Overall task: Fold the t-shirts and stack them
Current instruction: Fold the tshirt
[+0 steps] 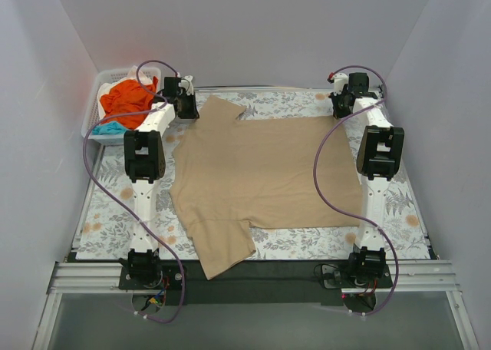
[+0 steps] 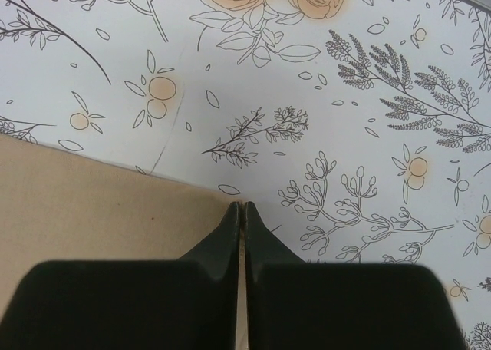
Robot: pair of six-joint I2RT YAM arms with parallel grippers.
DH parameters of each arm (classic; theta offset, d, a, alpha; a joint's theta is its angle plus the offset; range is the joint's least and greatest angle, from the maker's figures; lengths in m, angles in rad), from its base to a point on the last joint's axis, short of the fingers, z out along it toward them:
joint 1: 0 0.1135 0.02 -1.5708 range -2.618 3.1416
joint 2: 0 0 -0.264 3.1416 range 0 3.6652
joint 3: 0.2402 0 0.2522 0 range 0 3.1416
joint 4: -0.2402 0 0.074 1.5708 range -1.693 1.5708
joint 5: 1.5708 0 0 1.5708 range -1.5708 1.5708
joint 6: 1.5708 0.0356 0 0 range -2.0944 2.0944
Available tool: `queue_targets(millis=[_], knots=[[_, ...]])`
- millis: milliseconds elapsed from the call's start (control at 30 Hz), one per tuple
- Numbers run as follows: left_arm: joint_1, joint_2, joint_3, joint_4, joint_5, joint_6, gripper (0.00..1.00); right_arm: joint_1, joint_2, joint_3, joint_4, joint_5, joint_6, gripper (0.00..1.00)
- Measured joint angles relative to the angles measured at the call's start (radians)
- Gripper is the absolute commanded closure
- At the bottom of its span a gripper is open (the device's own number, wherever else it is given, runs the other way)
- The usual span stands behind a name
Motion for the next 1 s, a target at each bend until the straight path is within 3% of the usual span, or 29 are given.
queue_targets(millis=[700, 1000], knots=[[0.003, -0.015, -0.002, 0.026, 0.006, 0.002, 1.0, -0.01, -0.097, -0.033, 0.01, -0.008, -0.012, 0.99], [0.011, -0.246, -0.219, 0.062, 0.063, 0.061, 1.0, -0.024, -0.169, -0.104, 0.011, -0.035, -0.054, 0.99]])
